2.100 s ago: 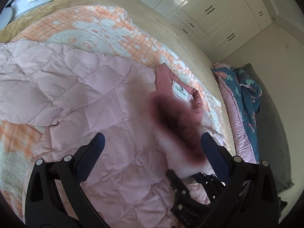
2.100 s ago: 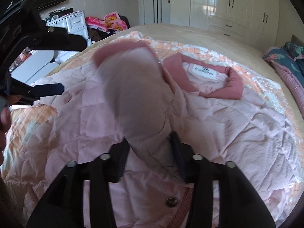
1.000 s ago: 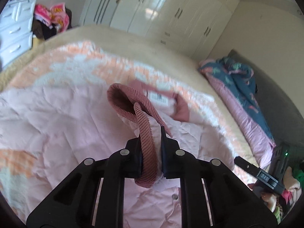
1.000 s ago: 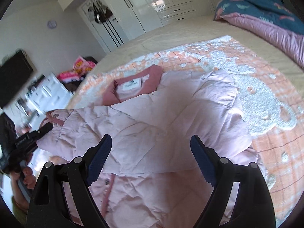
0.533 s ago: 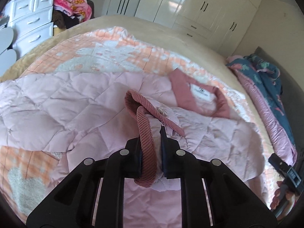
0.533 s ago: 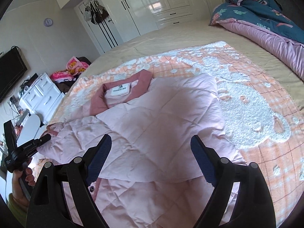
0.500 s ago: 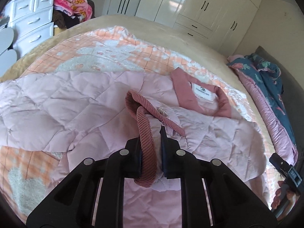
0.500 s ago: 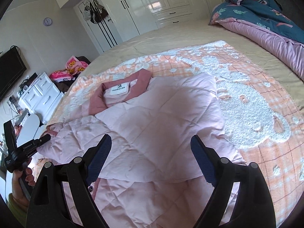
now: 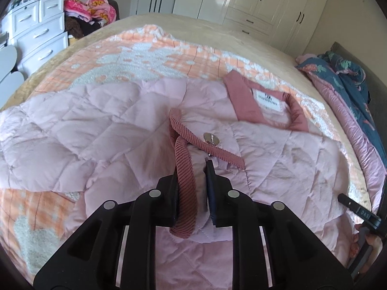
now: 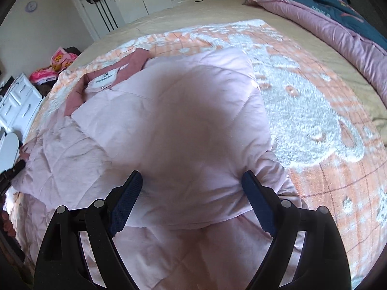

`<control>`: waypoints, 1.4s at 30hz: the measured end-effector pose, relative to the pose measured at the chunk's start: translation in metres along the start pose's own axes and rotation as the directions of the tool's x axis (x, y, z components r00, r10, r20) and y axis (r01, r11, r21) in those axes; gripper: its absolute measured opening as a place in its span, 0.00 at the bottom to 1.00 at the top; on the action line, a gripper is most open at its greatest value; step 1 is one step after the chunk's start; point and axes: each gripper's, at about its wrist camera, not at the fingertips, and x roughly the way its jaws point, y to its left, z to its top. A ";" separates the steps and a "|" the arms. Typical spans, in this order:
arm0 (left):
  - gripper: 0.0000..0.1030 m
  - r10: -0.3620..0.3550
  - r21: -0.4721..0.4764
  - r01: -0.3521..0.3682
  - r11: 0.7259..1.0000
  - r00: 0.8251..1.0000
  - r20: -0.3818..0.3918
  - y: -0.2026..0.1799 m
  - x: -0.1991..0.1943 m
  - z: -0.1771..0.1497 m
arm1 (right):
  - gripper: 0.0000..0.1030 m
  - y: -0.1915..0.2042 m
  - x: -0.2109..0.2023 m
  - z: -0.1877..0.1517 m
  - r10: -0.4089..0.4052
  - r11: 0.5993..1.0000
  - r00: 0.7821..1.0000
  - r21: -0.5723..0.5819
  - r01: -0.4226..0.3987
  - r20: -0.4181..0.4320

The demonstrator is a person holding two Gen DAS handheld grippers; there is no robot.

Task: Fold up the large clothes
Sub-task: 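Lay the sleeve on the jacket front and open the right tool, then move the left tool toward the other sleeve's cuff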

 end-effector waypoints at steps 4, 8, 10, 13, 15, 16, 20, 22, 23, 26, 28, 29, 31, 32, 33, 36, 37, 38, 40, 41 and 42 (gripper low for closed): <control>0.17 0.019 -0.002 -0.019 1.000 1.000 -0.020 0.001 0.007 -0.005 | 0.82 -0.001 0.000 -0.002 0.001 1.000 1.000 0.003 -0.001 0.006; 0.23 0.036 -0.004 -0.036 0.999 0.999 -0.028 0.002 0.006 -0.007 | 0.86 -0.008 -0.014 0.003 0.080 0.992 0.996 0.092 -0.082 0.025; 0.30 0.033 -0.008 -0.033 0.999 0.999 -0.029 0.002 0.003 -0.006 | 0.90 -0.012 -0.022 0.005 0.153 0.977 0.988 0.145 -0.157 0.037; 0.48 0.038 -0.011 -0.038 0.999 0.999 -0.017 0.003 -0.006 -0.006 | 0.93 -0.010 -0.032 0.008 0.232 0.956 0.971 0.175 -0.237 0.047; 0.57 0.031 -0.027 -0.031 0.999 1.000 -0.007 0.005 -0.012 -0.004 | 0.95 -0.006 -0.037 0.009 0.254 0.951 0.966 0.168 -0.259 0.050; 0.60 0.031 -0.036 -0.031 0.999 1.000 -0.001 0.007 -0.016 -0.004 | 0.95 -0.001 -0.041 0.010 0.260 0.951 0.964 0.159 -0.265 0.052; 0.81 0.050 -0.088 -0.048 0.995 0.998 0.022 0.016 -0.031 -0.001 | 0.96 0.015 -0.051 0.011 0.296 0.944 0.954 0.133 -0.301 0.058; 0.89 0.054 -0.114 -0.050 0.992 0.998 0.036 0.021 -0.040 0.000 | 0.96 0.023 -0.057 0.012 0.312 0.940 0.948 0.120 -0.318 0.064; 0.91 0.057 -0.123 -0.051 0.991 0.998 0.041 0.023 -0.043 0.001 | 0.96 0.027 -0.061 0.013 0.322 0.938 0.944 0.112 -0.328 0.069; 0.91 0.086 -0.137 -0.077 0.988 0.995 0.058 0.029 -0.057 0.003 | 0.96 0.039 -0.072 0.014 0.346 0.931 0.934 0.089 -0.353 0.087; 0.91 0.097 -0.154 -0.085 0.984 0.993 0.070 0.035 -0.066 0.003 | 0.96 0.048 -0.080 0.013 0.360 0.928 0.928 0.065 -0.367 0.095; 0.91 0.095 -0.165 -0.082 0.983 0.993 0.076 0.038 -0.070 0.003 | 0.96 0.052 -0.083 0.013 0.364 0.927 0.926 0.053 -0.370 0.098; 0.91 0.093 -0.181 -0.077 0.980 0.992 0.081 0.044 -0.077 0.004 | 0.96 0.061 -0.089 0.012 0.369 0.927 0.924 0.029 -0.374 0.100; 0.91 0.101 -0.182 -0.085 0.980 0.991 0.083 0.046 -0.079 0.005 | 0.96 0.066 -0.091 0.011 0.374 0.926 0.922 0.018 -0.378 0.102; 0.91 0.111 -0.185 -0.094 0.978 0.990 0.087 0.048 -0.082 0.005 | 0.96 0.070 -0.093 0.011 0.378 0.925 0.920 0.008 -0.381 0.103; 0.91 0.144 -0.200 -0.124 0.972 0.986 0.085 0.058 -0.087 0.005 | 0.96 0.084 -0.097 0.008 0.387 0.922 0.916 -0.022 -0.387 0.105; 0.91 0.158 -0.204 -0.139 0.969 0.984 0.082 0.061 -0.088 0.005 | 0.96 0.090 -0.098 0.007 0.392 0.920 0.914 -0.033 -0.391 0.105; 0.91 0.176 -0.208 -0.156 0.966 0.981 0.079 0.065 -0.089 0.005 | 0.96 0.095 -0.100 0.006 0.397 0.918 0.912 -0.045 -0.395 0.103; 0.91 0.210 -0.219 -0.190 0.957 0.975 0.073 0.073 -0.090 0.006 | 0.96 0.108 -0.102 0.003 0.403 0.915 0.910 -0.072 -0.398 0.095; 0.91 0.221 -0.228 -0.200 0.953 0.973 0.070 0.077 -0.091 0.006 | 0.96 0.114 -0.103 0.002 0.406 0.913 0.909 -0.084 -0.400 0.091; 0.91 0.227 -0.239 -0.205 0.949 0.972 0.065 0.082 -0.091 0.006 | 0.96 0.120 -0.104 0.001 0.408 0.912 0.909 -0.096 -0.400 0.085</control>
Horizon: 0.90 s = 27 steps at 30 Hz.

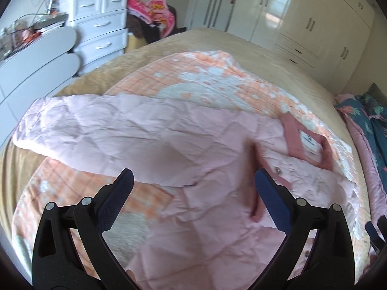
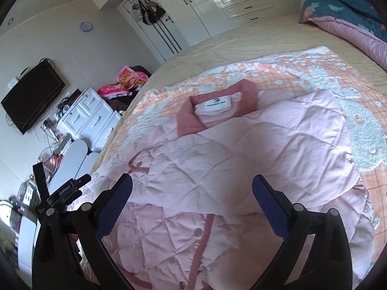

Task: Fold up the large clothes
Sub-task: 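Move the left tool toward the other sleeve's cuff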

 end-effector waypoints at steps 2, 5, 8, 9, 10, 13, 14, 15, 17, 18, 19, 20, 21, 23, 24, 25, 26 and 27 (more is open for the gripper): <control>0.91 0.008 -0.021 -0.008 1.000 1.000 -0.003 0.009 0.001 0.002 | 0.96 0.015 0.004 -0.002 0.007 0.999 1.000 -0.037 -0.007 -0.010; 0.91 0.032 -0.034 -0.033 0.999 0.999 -0.009 0.020 0.002 0.004 | 0.96 0.035 0.010 -0.006 0.009 0.997 1.000 -0.081 -0.011 -0.024; 0.91 0.045 -0.059 -0.045 0.997 0.999 -0.011 0.033 0.002 0.007 | 0.96 0.049 0.015 -0.008 0.028 0.995 0.999 -0.090 -0.030 -0.029; 0.91 0.044 -0.063 -0.045 0.997 0.999 -0.012 0.036 0.002 0.007 | 0.96 0.055 0.018 -0.009 0.035 0.995 0.999 -0.094 -0.038 -0.032; 0.91 0.047 -0.068 -0.048 0.997 0.999 -0.011 0.039 0.002 0.008 | 0.96 0.058 0.020 -0.009 0.039 0.994 0.999 -0.096 -0.042 -0.034; 0.91 0.067 -0.081 -0.067 0.994 0.998 -0.006 0.051 -0.001 0.010 | 0.96 0.075 0.028 -0.012 0.050 0.992 0.998 -0.113 -0.056 -0.048; 0.91 0.073 -0.084 -0.073 0.994 0.997 -0.007 0.054 0.000 0.011 | 0.96 0.081 0.029 -0.012 0.052 0.991 0.997 -0.121 -0.058 -0.051; 0.91 0.079 -0.089 -0.079 0.993 0.997 -0.009 0.058 -0.001 0.011 | 0.96 0.085 0.031 -0.013 0.053 0.990 0.997 -0.128 -0.059 -0.052; 0.91 0.081 -0.103 -0.082 0.991 0.997 -0.008 0.067 -0.003 0.012 | 0.96 0.098 0.035 -0.013 0.051 0.987 0.997 -0.152 -0.059 -0.054; 0.91 0.084 -0.113 -0.084 0.990 0.996 -0.006 0.072 -0.004 0.013 | 0.96 0.104 0.037 -0.014 0.050 0.985 0.997 -0.165 -0.059 -0.054; 0.91 0.087 -0.119 -0.088 0.989 0.996 -0.009 0.077 -0.004 0.013 | 0.96 0.109 0.039 -0.015 0.049 0.983 0.997 -0.174 -0.058 -0.056; 0.91 0.091 -0.126 -0.092 0.988 0.996 -0.014 0.081 -0.004 0.013 | 0.96 0.116 0.042 -0.016 0.051 0.981 0.997 -0.186 -0.061 -0.058; 0.91 0.090 -0.142 -0.092 0.986 0.996 -0.022 0.088 -0.003 0.013 | 0.96 0.121 0.044 -0.017 0.053 0.979 0.997 -0.196 -0.064 -0.059; 0.91 0.085 -0.169 -0.090 0.981 0.996 -0.041 0.100 0.000 0.013 | 0.96 0.134 0.051 -0.020 0.048 0.974 0.997 -0.220 -0.061 -0.065; 0.91 0.081 -0.180 -0.089 0.980 0.996 -0.047 0.104 0.000 0.012 | 0.96 0.140 0.054 -0.021 0.050 0.971 0.996 -0.230 -0.065 -0.068; 0.91 0.080 -0.197 -0.088 0.977 0.996 -0.049 0.110 0.000 0.012 | 0.96 0.145 0.057 -0.023 0.054 0.968 0.996 -0.240 -0.069 -0.071; 0.91 0.082 -0.205 -0.090 0.974 0.995 -0.050 0.114 0.001 0.012 | 0.96 0.151 0.061 -0.025 0.055 0.965 0.996 -0.250 -0.072 -0.076; 0.91 0.086 -0.215 -0.095 0.972 0.995 -0.053 0.119 0.001 0.012 | 0.96 0.155 0.063 -0.026 0.055 0.964 0.995 -0.257 -0.074 -0.080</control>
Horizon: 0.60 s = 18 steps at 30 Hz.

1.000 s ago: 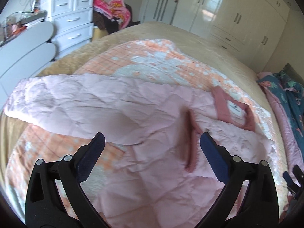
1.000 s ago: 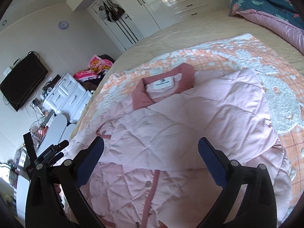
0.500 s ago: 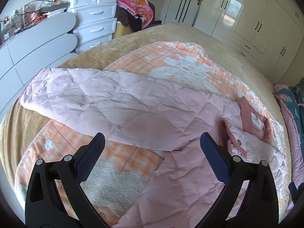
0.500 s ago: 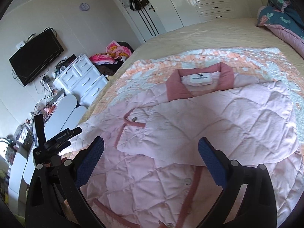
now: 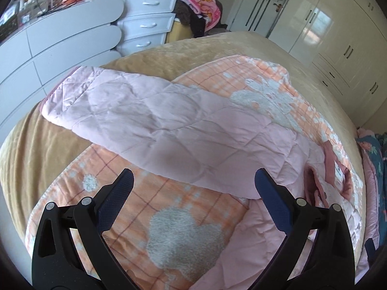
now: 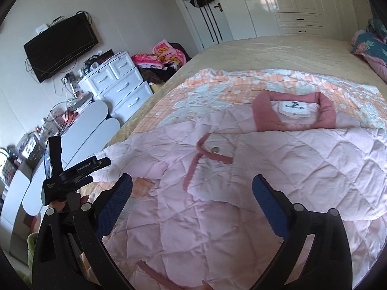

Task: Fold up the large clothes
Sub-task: 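Move the left tool toward the other sleeve's cuff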

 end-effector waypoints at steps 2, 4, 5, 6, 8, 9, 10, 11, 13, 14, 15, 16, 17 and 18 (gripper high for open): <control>0.91 0.002 -0.021 -0.002 1.000 1.000 -0.006 0.008 0.002 0.001 | 0.96 0.011 0.009 0.001 0.001 1.000 1.000 -0.023 -0.001 -0.015; 0.91 0.004 -0.049 -0.005 0.999 1.000 -0.011 0.019 0.003 0.004 | 0.96 0.023 0.019 0.001 -0.002 0.999 0.999 -0.043 0.001 -0.032; 0.91 0.007 -0.057 -0.008 0.998 1.000 -0.008 0.022 0.003 0.005 | 0.96 0.028 0.023 0.001 0.002 0.999 0.999 -0.051 -0.004 -0.038; 0.91 0.018 -0.067 -0.019 0.998 1.000 -0.005 0.027 0.003 0.006 | 0.96 0.033 0.028 0.002 0.007 0.998 0.999 -0.058 -0.010 -0.046; 0.91 0.024 -0.082 -0.025 0.996 1.000 -0.009 0.034 0.005 0.007 | 0.96 0.042 0.035 0.002 0.013 0.997 0.998 -0.071 -0.017 -0.058; 0.91 0.028 -0.094 -0.029 0.995 1.000 -0.012 0.039 0.006 0.008 | 0.96 0.047 0.040 0.003 0.017 0.997 0.998 -0.078 -0.022 -0.064; 0.91 0.035 -0.104 -0.036 0.994 0.999 -0.016 0.044 0.008 0.009 | 0.96 0.052 0.043 0.002 0.020 0.996 0.997 -0.084 -0.026 -0.070; 0.91 0.039 -0.112 -0.040 0.993 0.999 -0.018 0.047 0.009 0.010 | 0.96 0.057 0.047 0.002 0.023 0.995 0.997 -0.091 -0.031 -0.078; 0.91 0.052 -0.139 -0.055 0.989 0.998 -0.023 0.058 0.013 0.011 | 0.96 0.066 0.056 0.002 0.027 0.994 0.996 -0.104 -0.036 -0.089; 0.91 0.056 -0.154 -0.060 0.986 0.998 -0.027 0.062 0.016 0.012 | 0.96 0.070 0.060 0.002 0.029 0.993 0.995 -0.111 -0.040 -0.097; 0.91 0.054 -0.175 -0.059 0.983 0.998 -0.029 0.068 0.018 0.014 | 0.96 0.073 0.065 0.002 0.031 0.992 0.994 -0.116 -0.044 -0.104; 0.91 0.052 -0.195 -0.057 0.979 0.998 -0.029 0.073 0.020 0.014 | 0.96 0.078 0.070 0.002 0.032 0.991 0.993 -0.123 -0.046 -0.114; 0.91 0.052 -0.214 -0.058 0.975 0.998 -0.032 0.078 0.021 0.015 | 0.96 0.082 0.075 0.002 0.032 0.991 0.992 -0.129 -0.048 -0.123; 0.91 0.043 -0.237 -0.050 0.970 0.998 -0.036 0.083 0.024 0.016 | 0.96 0.086 0.079 0.001 0.032 0.989 0.991 -0.136 -0.049 -0.131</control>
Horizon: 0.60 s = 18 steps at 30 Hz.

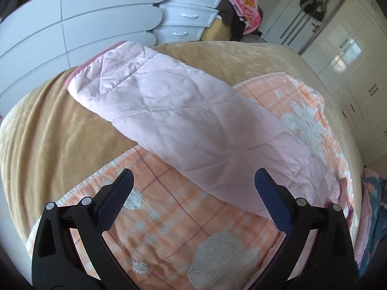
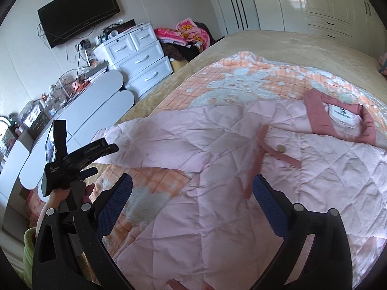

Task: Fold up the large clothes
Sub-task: 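Move the left tool toward the other sleeve's cuff, then grasp the sleeve cuff with the left tool and lift it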

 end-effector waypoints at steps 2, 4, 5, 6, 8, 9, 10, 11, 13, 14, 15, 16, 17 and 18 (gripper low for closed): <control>0.91 -0.004 -0.028 0.004 1.000 1.000 0.000 0.006 0.004 0.003 | 0.96 0.006 0.007 0.001 -0.002 1.000 1.000 -0.011 0.001 -0.012; 0.91 -0.002 -0.058 0.002 0.998 1.000 -0.006 0.012 0.011 0.008 | 0.96 0.011 0.012 0.002 -0.003 1.000 1.000 -0.023 0.002 -0.022; 0.91 -0.004 -0.083 0.004 0.997 1.000 -0.006 0.016 0.015 0.011 | 0.96 0.013 0.014 0.002 -0.003 1.000 1.000 -0.027 0.002 -0.027; 0.91 -0.004 -0.101 0.004 0.995 1.000 -0.009 0.020 0.018 0.014 | 0.96 0.014 0.016 0.002 -0.005 0.999 0.999 -0.032 0.004 -0.032; 0.91 -0.001 -0.132 -0.001 0.991 1.000 -0.010 0.025 0.027 0.019 | 0.96 0.016 0.019 0.001 -0.012 0.999 0.999 -0.036 0.011 -0.038; 0.91 0.001 -0.137 -0.003 0.991 1.000 -0.012 0.027 0.033 0.023 | 0.96 0.015 0.020 0.001 -0.014 0.999 0.999 -0.036 0.013 -0.043; 0.91 0.003 -0.142 -0.005 0.990 1.000 -0.010 0.029 0.037 0.026 | 0.96 0.015 0.021 0.001 -0.018 0.999 0.999 -0.038 0.016 -0.048; 0.91 0.003 -0.149 -0.004 0.989 1.000 -0.004 0.031 0.039 0.028 | 0.96 0.014 0.022 0.001 -0.024 0.999 0.998 -0.038 0.022 -0.051; 0.91 0.009 -0.169 -0.006 0.986 1.000 0.016 0.036 0.044 0.033 | 0.96 0.011 0.023 0.001 -0.032 0.999 0.998 -0.039 0.030 -0.057; 0.91 0.001 -0.184 0.002 0.983 1.000 0.015 0.040 0.048 0.035 | 0.96 0.010 0.024 0.002 -0.037 0.999 0.998 -0.040 0.034 -0.059; 0.91 -0.010 -0.197 0.013 0.980 1.000 0.014 0.043 0.052 0.038 | 0.96 0.008 0.024 0.002 -0.042 0.999 0.997 -0.038 0.039 -0.060; 0.91 -0.020 -0.208 0.023 0.978 1.000 0.018 0.046 0.054 0.039 | 0.96 0.006 0.024 0.002 -0.045 0.998 0.997 -0.034 0.043 -0.061; 0.91 -0.021 -0.220 0.026 0.975 0.999 0.025 0.048 0.057 0.042 | 0.96 0.004 0.024 0.002 -0.046 0.999 0.997 -0.030 0.044 -0.063; 0.91 -0.020 -0.237 0.029 0.971 0.999 0.040 0.052 0.059 0.044 | 0.96 0.002 0.024 0.002 -0.047 0.999 0.997 -0.027 0.045 -0.065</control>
